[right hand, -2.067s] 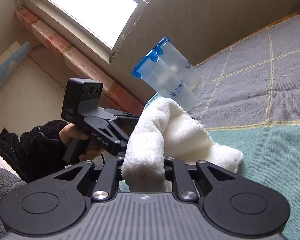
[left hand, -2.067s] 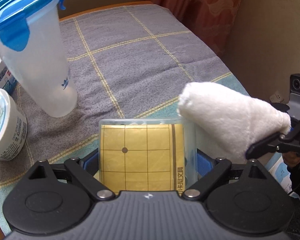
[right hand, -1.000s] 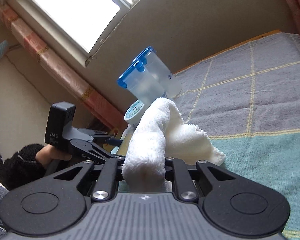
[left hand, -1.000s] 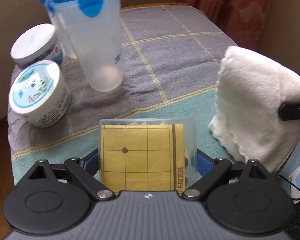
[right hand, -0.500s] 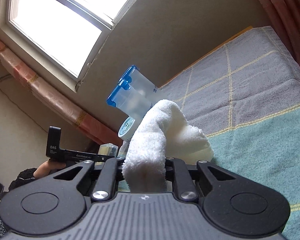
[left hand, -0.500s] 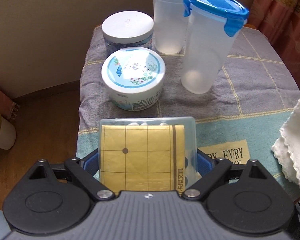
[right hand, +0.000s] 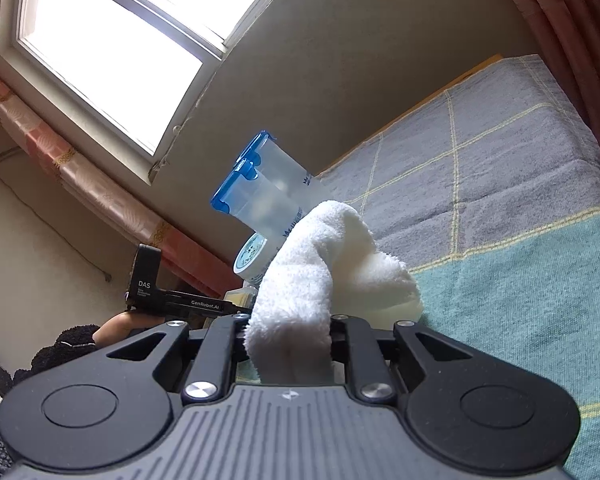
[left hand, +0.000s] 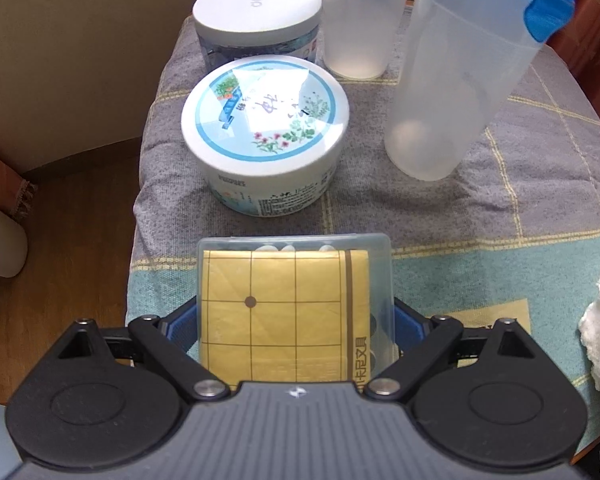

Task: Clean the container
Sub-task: 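Lower the tile box onto the towel and open the left tool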

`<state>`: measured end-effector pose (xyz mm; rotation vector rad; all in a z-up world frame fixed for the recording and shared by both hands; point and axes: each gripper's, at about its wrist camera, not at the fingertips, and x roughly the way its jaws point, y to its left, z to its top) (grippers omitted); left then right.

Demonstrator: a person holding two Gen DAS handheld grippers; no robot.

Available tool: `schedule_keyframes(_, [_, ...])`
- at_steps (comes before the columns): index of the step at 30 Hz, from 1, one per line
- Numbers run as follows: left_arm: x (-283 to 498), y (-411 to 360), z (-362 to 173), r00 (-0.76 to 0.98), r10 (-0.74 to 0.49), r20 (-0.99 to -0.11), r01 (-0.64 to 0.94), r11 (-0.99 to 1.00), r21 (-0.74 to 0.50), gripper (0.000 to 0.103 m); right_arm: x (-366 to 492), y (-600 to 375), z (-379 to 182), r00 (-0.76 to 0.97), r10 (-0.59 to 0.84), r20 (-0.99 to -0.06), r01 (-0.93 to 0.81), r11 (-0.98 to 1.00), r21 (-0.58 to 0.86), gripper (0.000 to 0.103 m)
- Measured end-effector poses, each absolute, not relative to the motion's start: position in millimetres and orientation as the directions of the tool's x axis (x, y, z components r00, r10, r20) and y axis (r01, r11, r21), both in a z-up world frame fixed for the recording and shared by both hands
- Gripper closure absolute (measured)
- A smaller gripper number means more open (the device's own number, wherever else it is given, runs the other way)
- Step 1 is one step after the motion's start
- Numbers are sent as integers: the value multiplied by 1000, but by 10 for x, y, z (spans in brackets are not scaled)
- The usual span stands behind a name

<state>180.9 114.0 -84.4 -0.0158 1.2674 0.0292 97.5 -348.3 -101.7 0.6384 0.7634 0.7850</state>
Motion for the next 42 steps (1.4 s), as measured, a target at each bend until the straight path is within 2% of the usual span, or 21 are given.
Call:
schedule_keyframes(15, [1933,1182,-952,292,17,-956,-59,998,-1,10,994,-3399,-996,455,812,-367,-397,553,732,83])
schedule_keyframes(25, [1841,1205,-926,322,5,-947,-53,999,-12,7,968,-3399,-936,461,797,-391,-391,578,717,84])
schedule_keyframes(33, [1519,1189,-689,421,2,-907,-27,1000,-10,6,890,-3419,-711,501,761,-412,-406,628,664,84])
schedule_keyframes(38, [1334,1300,-509,492,-46,-869,-33,997,-71,6,876,-3311,-524,514,743,-430,-431,656,619,84])
schedule_keyframes(42, [1191,1310,-446,537,-40,-843,-12,998,-55,5,866,-3141,-377,507,742,-438,-467,664,584,84])
